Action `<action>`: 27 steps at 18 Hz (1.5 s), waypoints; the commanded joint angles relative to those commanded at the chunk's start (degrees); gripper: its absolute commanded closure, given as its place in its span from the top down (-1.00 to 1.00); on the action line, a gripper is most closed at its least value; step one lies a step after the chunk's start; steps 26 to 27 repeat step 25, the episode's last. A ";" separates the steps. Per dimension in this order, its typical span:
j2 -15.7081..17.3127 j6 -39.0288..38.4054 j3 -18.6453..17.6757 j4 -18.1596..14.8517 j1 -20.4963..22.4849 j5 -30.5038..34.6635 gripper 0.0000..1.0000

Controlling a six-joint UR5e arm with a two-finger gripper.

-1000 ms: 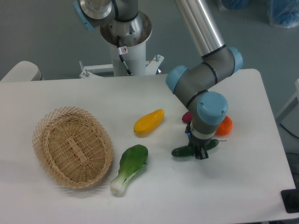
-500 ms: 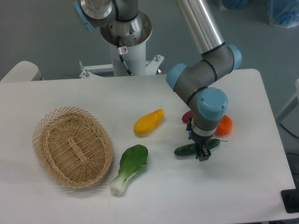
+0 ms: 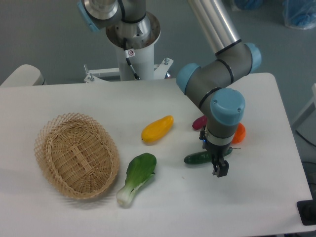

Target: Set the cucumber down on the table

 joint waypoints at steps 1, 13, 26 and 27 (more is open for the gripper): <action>-0.18 -1.23 1.15 -0.36 -0.97 0.00 1.00; -2.02 -17.30 5.55 -1.94 -9.40 0.17 1.00; -3.52 -26.11 5.90 -1.68 -11.26 0.35 1.00; -3.52 -26.11 5.90 -1.68 -11.26 0.35 1.00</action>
